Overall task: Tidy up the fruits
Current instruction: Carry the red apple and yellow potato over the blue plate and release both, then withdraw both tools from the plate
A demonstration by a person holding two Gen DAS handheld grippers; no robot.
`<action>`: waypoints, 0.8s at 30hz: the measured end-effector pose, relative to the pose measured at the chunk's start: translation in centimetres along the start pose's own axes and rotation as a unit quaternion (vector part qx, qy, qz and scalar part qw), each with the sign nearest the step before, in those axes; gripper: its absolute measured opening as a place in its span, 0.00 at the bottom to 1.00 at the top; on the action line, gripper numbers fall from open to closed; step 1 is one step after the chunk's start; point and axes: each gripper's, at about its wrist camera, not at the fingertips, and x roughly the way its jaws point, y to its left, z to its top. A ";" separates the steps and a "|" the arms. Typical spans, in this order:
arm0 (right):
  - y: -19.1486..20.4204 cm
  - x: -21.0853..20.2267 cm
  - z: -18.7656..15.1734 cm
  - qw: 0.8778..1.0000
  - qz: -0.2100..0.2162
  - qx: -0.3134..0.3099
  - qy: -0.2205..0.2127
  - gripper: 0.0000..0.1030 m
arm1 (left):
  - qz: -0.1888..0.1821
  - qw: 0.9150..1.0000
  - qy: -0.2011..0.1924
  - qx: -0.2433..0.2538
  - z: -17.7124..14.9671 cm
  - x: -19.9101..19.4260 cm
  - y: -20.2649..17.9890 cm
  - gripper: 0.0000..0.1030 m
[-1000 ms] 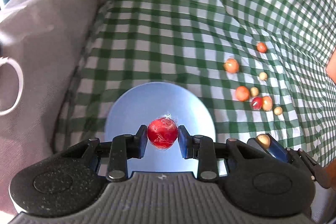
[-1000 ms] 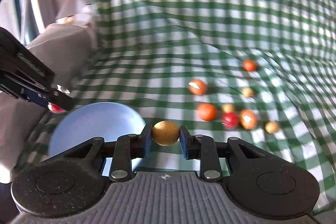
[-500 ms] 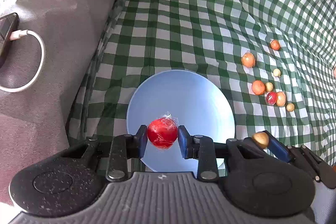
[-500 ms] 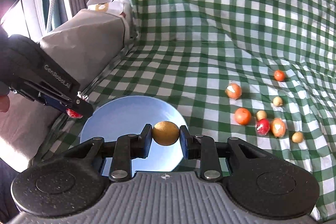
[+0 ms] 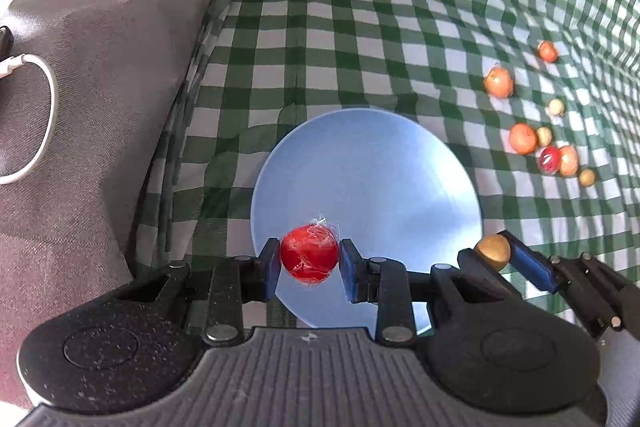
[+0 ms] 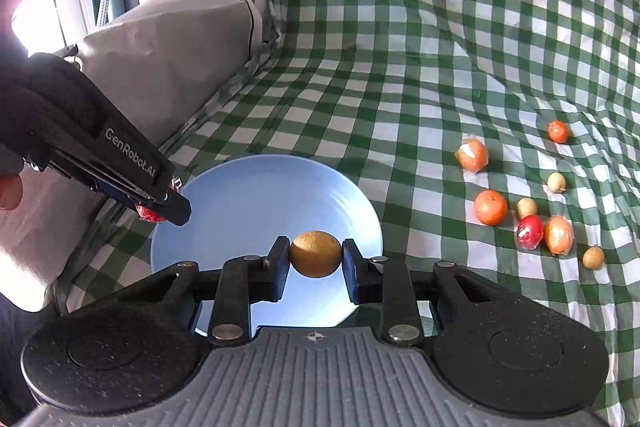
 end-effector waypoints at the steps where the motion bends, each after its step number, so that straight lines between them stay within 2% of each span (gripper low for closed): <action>1: 0.0 0.3 0.0 1.000 0.000 -0.002 0.003 0.28 | 0.005 1.000 0.002 0.003 0.0 0.2 -0.1 0.34; 4: 0.2 1.0 0.1 1.000 0.001 -0.006 0.007 0.29 | 0.016 1.000 0.003 0.011 0.0 0.6 -0.3 0.37; 6: 0.2 1.4 0.4 1.000 0.004 -0.008 0.006 0.29 | 0.020 1.000 -0.003 0.018 0.1 0.6 -0.4 0.58; 7: 0.2 1.5 0.5 1.000 0.008 -0.009 0.006 0.30 | 0.021 1.000 -0.008 0.020 0.1 0.4 -0.5 0.80; 8: 0.1 1.6 0.7 1.000 0.010 -0.009 0.004 0.35 | 0.024 0.999 -0.015 0.018 0.1 0.0 -0.5 0.95; 9: 0.0 1.6 1.0 1.000 0.014 -0.010 0.004 0.50 | 0.029 0.999 -0.025 0.015 0.1 -0.4 -0.5 0.98; 10: 0.0 1.5 1.2 1.000 0.014 -0.010 0.005 0.63 | 0.034 0.999 -0.032 0.014 0.1 -0.7 -0.5 1.00; 12: -0.2 1.0 1.4 1.000 0.003 -0.008 -0.003 0.72 | 0.039 0.998 -0.034 0.021 0.1 -1.3 -0.7 1.00; 16: -0.5 -0.5 1.0 1.000 0.008 -0.008 0.007 0.83 | 0.049 0.998 -0.007 0.027 -0.1 -1.9 -1.0 1.00; 24: -0.6 -5.3 -0.7 1.000 0.006 0.018 0.023 0.89 | 0.070 0.995 -0.013 0.064 -3.0 -4.5 -2.1 1.00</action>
